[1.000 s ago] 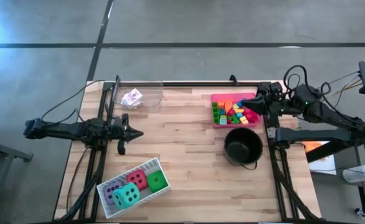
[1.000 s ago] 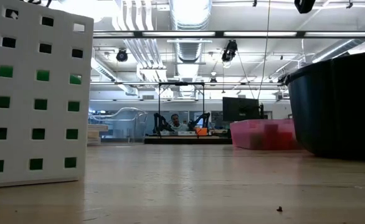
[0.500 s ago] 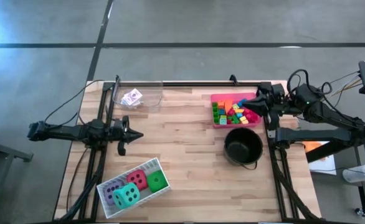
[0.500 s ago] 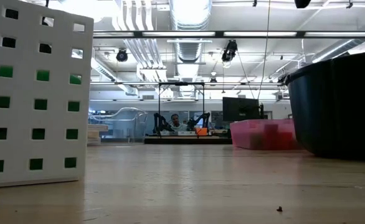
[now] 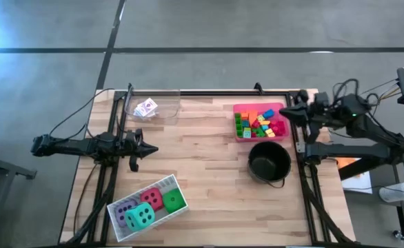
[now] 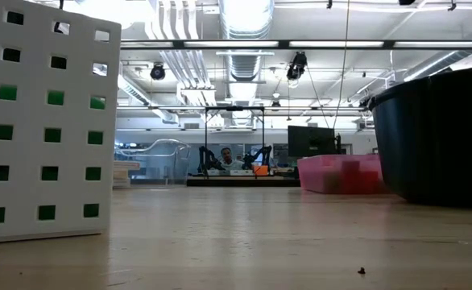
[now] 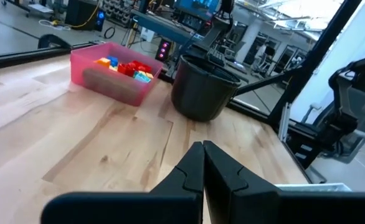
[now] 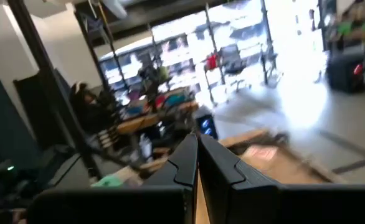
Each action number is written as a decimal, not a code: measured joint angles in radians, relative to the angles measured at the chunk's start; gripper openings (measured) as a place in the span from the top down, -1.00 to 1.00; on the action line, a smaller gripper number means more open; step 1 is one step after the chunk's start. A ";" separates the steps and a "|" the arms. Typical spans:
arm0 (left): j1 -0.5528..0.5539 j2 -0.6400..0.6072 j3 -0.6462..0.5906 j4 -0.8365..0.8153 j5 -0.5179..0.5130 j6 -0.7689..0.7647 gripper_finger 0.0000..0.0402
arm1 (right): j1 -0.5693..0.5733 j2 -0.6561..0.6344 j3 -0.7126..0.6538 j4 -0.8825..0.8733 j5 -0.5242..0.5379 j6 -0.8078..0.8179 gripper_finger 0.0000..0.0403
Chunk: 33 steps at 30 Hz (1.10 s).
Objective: Pick & Place Toys
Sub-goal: Return to Home Position
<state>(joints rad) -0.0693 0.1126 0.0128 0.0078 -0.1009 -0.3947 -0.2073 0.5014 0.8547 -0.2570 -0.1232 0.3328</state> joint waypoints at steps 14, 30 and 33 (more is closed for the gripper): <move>0.000 0.001 0.000 -0.002 -0.002 0.000 0.98 | 0.000 -0.231 -0.115 -0.154 0.022 -0.096 0.95; 0.000 0.001 0.000 -0.003 -0.002 0.001 0.98 | 0.000 -0.500 -0.510 0.205 -0.016 -0.090 0.95; 0.000 0.002 0.000 -0.003 -0.002 0.001 0.98 | 0.000 -0.480 -0.537 0.238 -0.025 -0.009 0.95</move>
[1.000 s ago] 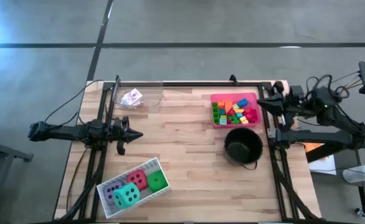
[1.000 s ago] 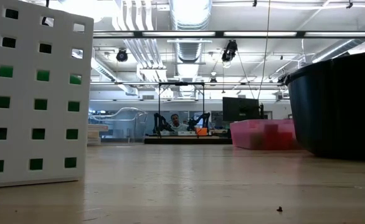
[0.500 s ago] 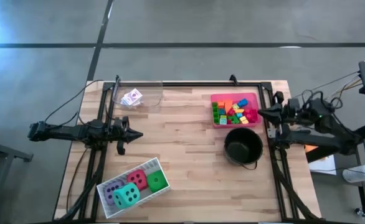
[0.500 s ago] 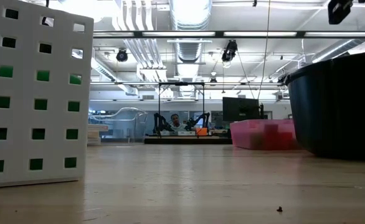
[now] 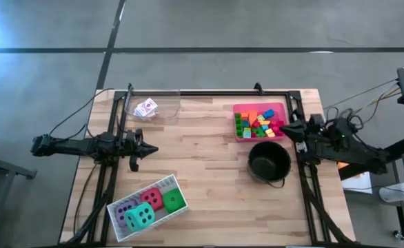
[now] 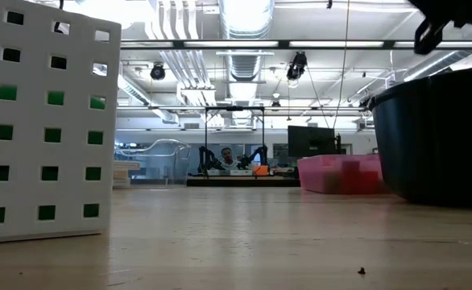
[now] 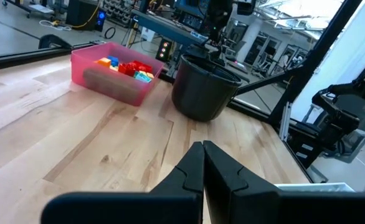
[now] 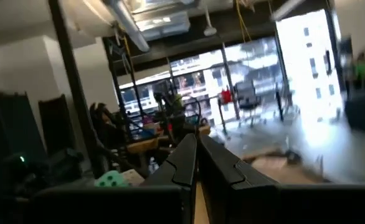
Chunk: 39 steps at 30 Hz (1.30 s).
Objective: Pick & Place Toys
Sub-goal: Return to Home Position
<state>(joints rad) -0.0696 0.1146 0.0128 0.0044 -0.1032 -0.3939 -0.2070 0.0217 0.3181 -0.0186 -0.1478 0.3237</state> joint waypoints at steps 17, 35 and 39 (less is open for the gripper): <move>0.000 0.006 0.000 0.000 0.000 0.000 0.98 | 0.000 0.022 -0.180 0.012 -0.011 -0.199 0.95; 0.000 0.006 0.000 0.000 0.000 0.000 0.98 | 0.000 0.043 -0.296 0.017 -0.013 -0.273 0.95; 0.000 0.006 0.000 0.000 0.000 0.000 0.98 | 0.000 0.049 -0.296 0.017 -0.010 -0.304 0.95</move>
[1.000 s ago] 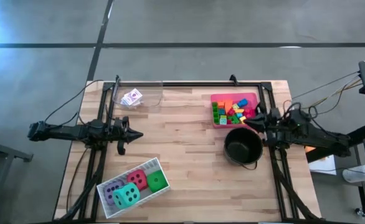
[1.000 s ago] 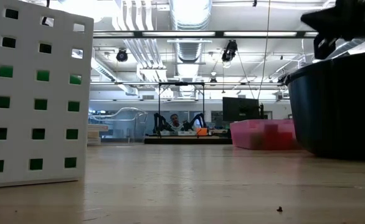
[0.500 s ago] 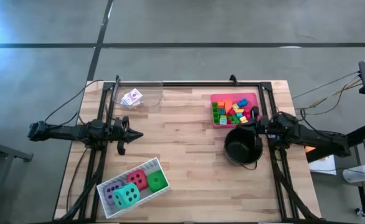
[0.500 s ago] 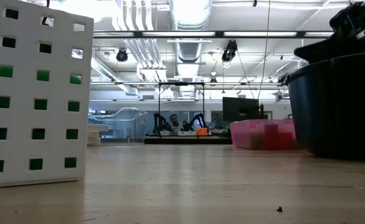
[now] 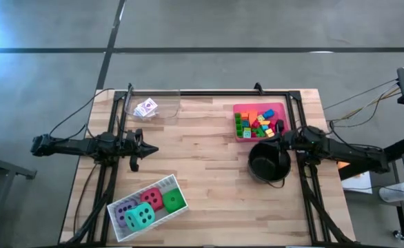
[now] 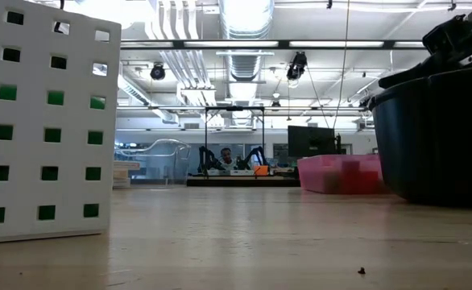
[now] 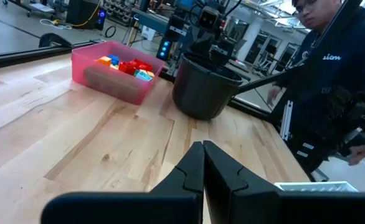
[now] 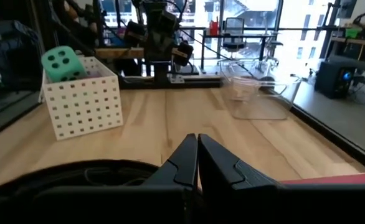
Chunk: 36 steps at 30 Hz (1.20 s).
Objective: Pick & Place Toys
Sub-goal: Return to Home Position
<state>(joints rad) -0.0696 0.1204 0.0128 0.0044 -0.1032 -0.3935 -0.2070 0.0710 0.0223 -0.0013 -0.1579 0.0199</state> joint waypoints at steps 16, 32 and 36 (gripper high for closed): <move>0.000 0.000 0.000 0.000 0.000 0.000 0.98 | 0.000 0.018 0.000 0.000 0.001 0.026 0.95; 0.000 0.000 0.000 0.000 0.000 0.000 0.98 | 0.000 0.018 0.000 0.000 0.003 0.028 0.95; 0.000 0.000 0.000 0.000 0.000 0.000 0.98 | 0.000 0.018 0.000 0.000 0.003 0.035 0.95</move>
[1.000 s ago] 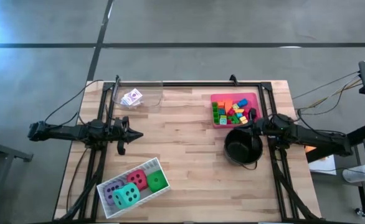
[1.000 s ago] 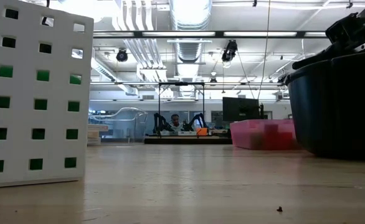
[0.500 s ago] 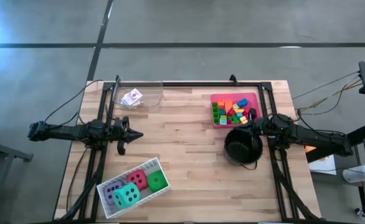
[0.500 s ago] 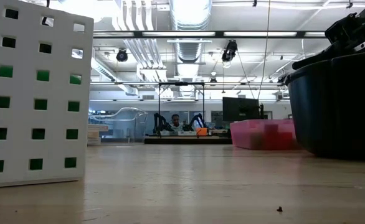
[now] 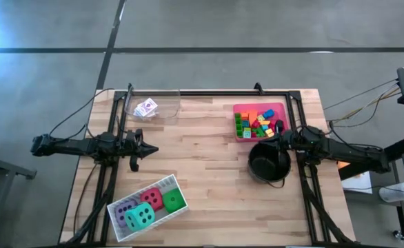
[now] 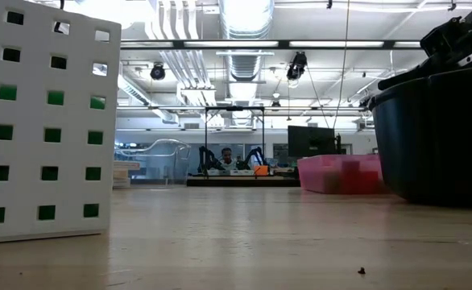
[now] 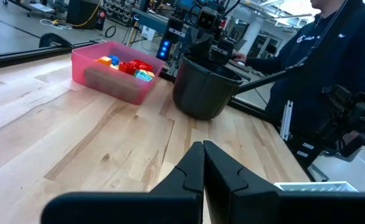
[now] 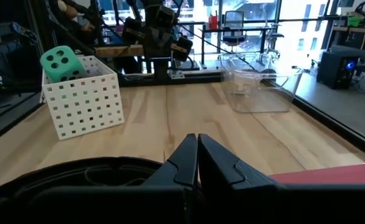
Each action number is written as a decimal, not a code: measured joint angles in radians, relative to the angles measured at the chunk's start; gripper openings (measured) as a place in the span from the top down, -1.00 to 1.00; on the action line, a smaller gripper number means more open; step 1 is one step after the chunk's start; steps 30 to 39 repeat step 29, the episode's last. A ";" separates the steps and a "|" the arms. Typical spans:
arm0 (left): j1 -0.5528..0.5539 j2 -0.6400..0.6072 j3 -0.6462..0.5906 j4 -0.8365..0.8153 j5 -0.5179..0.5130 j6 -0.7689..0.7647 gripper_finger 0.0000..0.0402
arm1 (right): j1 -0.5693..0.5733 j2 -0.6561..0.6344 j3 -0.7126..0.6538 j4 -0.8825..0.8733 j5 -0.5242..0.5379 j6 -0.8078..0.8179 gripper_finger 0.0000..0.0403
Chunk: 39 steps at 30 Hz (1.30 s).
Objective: Pick & Place Toys
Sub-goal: Return to Home Position
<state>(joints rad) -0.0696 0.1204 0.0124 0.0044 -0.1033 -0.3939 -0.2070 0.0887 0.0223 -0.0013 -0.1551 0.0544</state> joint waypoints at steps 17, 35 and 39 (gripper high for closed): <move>0.000 0.000 0.000 0.000 0.000 0.000 0.98 | 0.000 0.000 0.000 0.000 0.000 -0.010 0.95; 0.000 0.000 0.000 0.000 0.000 0.000 0.98 | 0.000 0.000 0.000 0.000 0.000 0.003 0.95; 0.000 0.000 0.000 0.000 0.000 0.000 0.98 | 0.000 0.000 0.000 0.000 0.000 0.003 0.95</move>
